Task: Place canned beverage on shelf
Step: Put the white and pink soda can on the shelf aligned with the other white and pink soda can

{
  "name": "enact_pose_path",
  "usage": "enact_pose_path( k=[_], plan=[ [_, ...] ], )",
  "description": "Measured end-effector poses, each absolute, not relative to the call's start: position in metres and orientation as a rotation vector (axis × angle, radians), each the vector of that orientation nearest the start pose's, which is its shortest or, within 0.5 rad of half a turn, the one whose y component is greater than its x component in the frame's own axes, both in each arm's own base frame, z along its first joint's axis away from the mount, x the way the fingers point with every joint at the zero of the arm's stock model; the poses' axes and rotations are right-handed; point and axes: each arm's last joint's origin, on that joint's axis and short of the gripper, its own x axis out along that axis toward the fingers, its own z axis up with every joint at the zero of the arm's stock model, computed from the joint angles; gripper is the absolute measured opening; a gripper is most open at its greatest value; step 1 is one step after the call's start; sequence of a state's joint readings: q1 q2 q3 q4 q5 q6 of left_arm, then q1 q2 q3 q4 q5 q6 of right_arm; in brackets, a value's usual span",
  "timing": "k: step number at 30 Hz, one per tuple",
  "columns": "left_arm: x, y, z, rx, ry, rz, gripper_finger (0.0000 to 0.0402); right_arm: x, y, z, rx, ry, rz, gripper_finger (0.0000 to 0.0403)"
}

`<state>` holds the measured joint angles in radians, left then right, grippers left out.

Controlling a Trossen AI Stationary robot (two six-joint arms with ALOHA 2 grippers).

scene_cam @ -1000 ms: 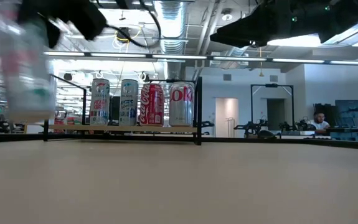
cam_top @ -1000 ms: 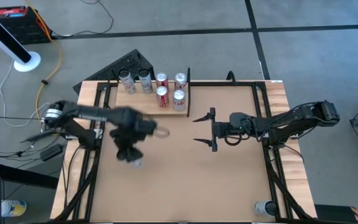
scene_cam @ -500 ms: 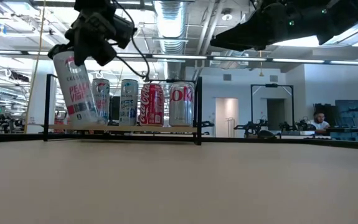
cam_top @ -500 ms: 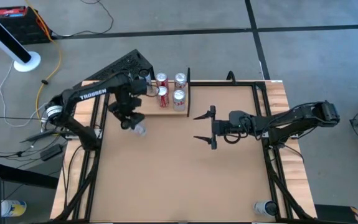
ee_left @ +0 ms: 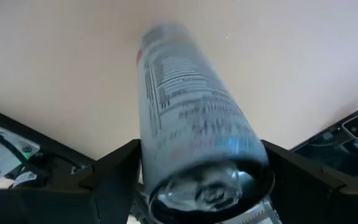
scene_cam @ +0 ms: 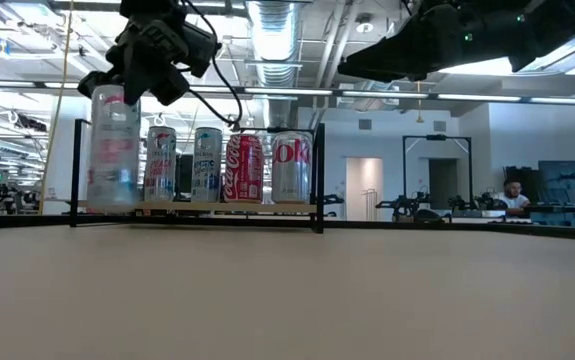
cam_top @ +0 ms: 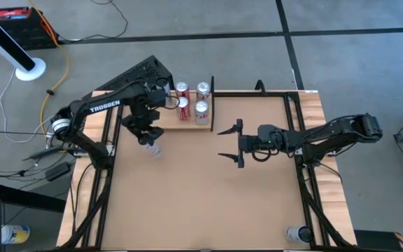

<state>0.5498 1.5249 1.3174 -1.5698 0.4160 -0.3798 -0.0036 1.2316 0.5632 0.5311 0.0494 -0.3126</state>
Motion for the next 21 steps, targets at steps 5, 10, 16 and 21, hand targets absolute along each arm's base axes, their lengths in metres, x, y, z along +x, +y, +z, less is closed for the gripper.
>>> enact_pose_path(
  k=[5, 10, 16, 21],
  plan=[
    [0.2118, 0.1145, 0.2831, -1.113, 1.585, 0.401, 0.0291, 0.2574, -0.0024, 0.2345, -0.315, 0.145, -0.031, 0.0384],
    [0.2119, 0.1146, 0.2831, -1.111, 1.585, 0.402, 0.0290, 0.2574, -0.0024, 0.2345, -0.316, 0.144, -0.031, 0.0384],
    [0.2117, 0.1149, 0.2829, -1.094, 1.589, 0.410, 0.0290, 0.2574, -0.0024, 0.2345, -0.316, 0.144, -0.031, 0.0384],
    [0.2118, 0.1143, 0.2824, -1.031, 1.605, 0.419, 0.0290, 0.2574, -0.0024, 0.2345, -0.316, 0.145, -0.031, 0.0384]
  ],
)
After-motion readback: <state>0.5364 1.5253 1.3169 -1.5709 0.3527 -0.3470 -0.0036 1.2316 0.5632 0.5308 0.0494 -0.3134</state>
